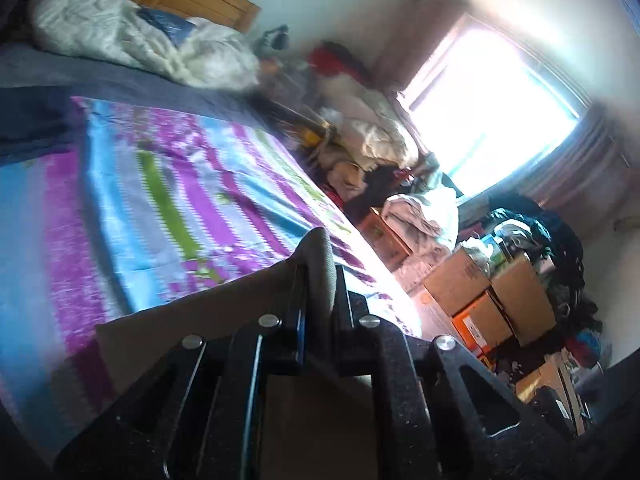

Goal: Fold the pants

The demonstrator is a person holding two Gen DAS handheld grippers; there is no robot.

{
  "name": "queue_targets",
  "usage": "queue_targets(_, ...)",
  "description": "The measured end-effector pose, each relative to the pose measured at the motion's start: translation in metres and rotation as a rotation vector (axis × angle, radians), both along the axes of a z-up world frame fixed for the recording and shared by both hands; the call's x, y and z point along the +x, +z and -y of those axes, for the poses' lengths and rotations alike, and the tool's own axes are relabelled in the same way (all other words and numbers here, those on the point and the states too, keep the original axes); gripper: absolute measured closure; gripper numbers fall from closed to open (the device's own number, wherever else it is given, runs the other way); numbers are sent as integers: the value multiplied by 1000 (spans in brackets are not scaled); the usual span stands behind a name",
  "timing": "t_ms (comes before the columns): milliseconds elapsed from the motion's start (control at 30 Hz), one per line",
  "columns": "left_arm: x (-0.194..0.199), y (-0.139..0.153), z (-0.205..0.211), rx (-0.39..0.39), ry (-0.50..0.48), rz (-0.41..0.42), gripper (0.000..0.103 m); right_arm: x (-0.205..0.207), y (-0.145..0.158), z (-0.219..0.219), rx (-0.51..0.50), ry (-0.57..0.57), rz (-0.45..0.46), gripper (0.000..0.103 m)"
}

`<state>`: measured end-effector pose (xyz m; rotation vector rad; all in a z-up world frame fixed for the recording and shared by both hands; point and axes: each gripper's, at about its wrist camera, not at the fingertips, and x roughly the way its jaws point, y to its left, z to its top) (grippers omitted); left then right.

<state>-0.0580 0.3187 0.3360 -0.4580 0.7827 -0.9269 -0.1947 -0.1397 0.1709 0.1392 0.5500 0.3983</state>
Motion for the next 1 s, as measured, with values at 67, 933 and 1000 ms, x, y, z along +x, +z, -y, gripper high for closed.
queue_targets(67, -2, -2, 72, 20, -75, -14, 92, 3, -24, 53, 95, -118, -79, 93)
queue_targets(933, 1, -137, 56, 307, 351, -178, 40, 188, -72, 78, 134, -70, -199, 65)
queue_targets(1000, 12, -164, 52, 378, 426, -221, 41, 220, -121, 77, 45, -67, -333, 94)
